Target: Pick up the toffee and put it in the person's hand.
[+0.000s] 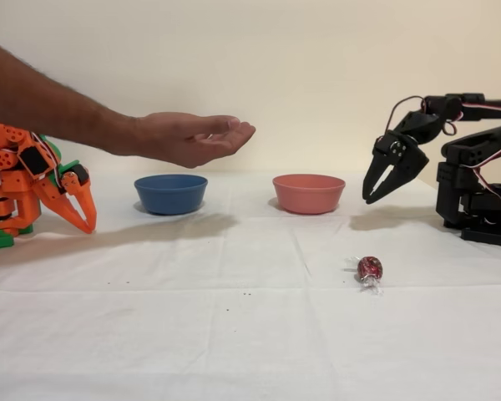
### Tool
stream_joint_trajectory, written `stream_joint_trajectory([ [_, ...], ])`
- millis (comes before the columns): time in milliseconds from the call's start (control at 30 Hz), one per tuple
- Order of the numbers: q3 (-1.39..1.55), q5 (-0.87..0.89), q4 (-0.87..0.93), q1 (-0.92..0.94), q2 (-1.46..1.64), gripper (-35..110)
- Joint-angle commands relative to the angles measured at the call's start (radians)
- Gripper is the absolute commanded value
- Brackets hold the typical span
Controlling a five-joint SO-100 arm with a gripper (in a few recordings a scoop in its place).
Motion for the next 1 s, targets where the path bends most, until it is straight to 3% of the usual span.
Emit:
stream_joint_trajectory([
  [0, -0.227, 0.032, 0.057, -0.072, -0.129, 0],
  [400, -0.383, 0.114, 0.152, -0.232, -0.512, 0],
  [967, -0.675, 0.143, 0.109, -0.342, -0.81, 0],
])
